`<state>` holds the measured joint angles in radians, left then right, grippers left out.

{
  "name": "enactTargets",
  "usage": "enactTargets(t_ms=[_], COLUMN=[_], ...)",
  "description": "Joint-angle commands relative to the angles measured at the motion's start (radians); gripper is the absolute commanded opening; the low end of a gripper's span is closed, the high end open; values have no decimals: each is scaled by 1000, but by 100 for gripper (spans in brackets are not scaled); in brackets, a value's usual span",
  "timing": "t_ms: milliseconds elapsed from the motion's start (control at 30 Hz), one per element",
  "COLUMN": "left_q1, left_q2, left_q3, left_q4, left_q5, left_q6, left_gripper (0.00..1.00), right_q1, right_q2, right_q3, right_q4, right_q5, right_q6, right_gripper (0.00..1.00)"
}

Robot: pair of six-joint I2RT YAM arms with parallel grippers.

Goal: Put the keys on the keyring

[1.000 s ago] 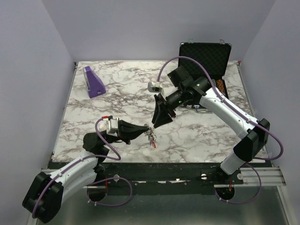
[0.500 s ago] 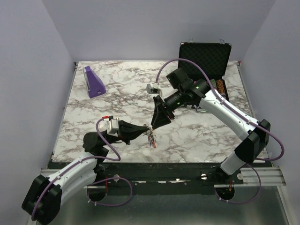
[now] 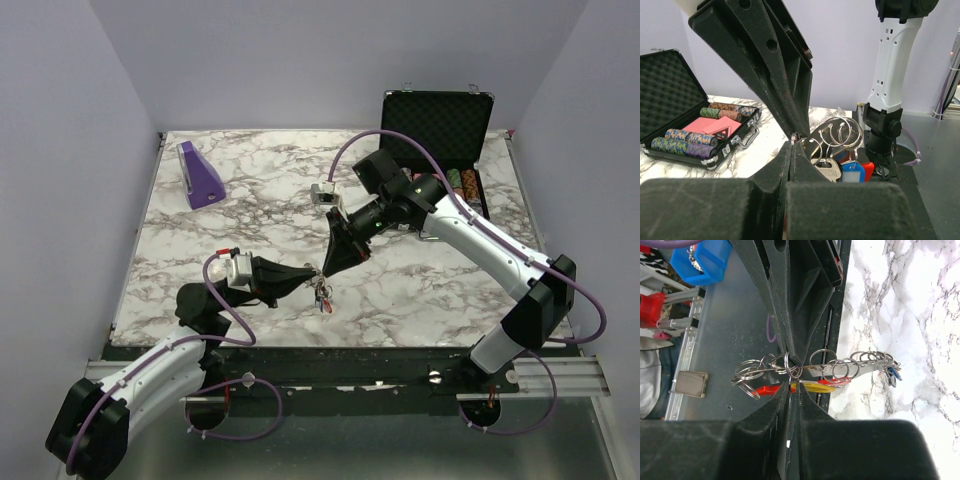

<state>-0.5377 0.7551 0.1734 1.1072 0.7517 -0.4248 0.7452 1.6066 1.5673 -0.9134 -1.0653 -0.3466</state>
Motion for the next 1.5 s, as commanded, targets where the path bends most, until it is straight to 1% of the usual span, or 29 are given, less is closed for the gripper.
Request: enactTargets(t_ms=[0, 67, 100, 267, 533, 733, 967, 1133, 1300, 1400, 1467], left_q1=[4, 4, 4, 4, 2, -4, -5, -5, -4, -2, -2], left_q2=[-20, -25, -30, -48, -31, -5, -3, -7, -20, -25, -26], left_q3=[18, 18, 18, 14, 40, 41, 17, 2, -15, -14, -11], left_q4=[-3, -7, -7, 6, 55, 91, 109, 115, 99, 63, 42], left_q5=[-28, -32, -40, -86, -121, -138, -135, -117, -75, -22, 11], left_q6=[24, 29, 31, 37, 17, 1, -5, -12, -17, -14, -14], left_gripper=[0, 0, 0, 0, 0, 0, 0, 0, 0, 0, 0], right_q1=[8, 8, 8, 8, 20, 46, 51, 48, 31, 5, -1], right_q2=[-30, -31, -33, -40, -43, -30, -27, -33, -46, -54, -54], right_q3=[-7, -10, -10, -42, -87, -124, -110, -102, -46, -4, 23], right_q4=[16, 19, 18, 33, 68, 126, 130, 120, 41, -21, -64], right_q5=[18, 18, 19, 15, -2, -28, -16, -13, 5, -5, -13], right_q6=[15, 17, 18, 26, 35, 69, 69, 63, -15, -90, -133], right_gripper=[10, 2, 1, 1, 1, 1, 12, 29, 37, 42, 51])
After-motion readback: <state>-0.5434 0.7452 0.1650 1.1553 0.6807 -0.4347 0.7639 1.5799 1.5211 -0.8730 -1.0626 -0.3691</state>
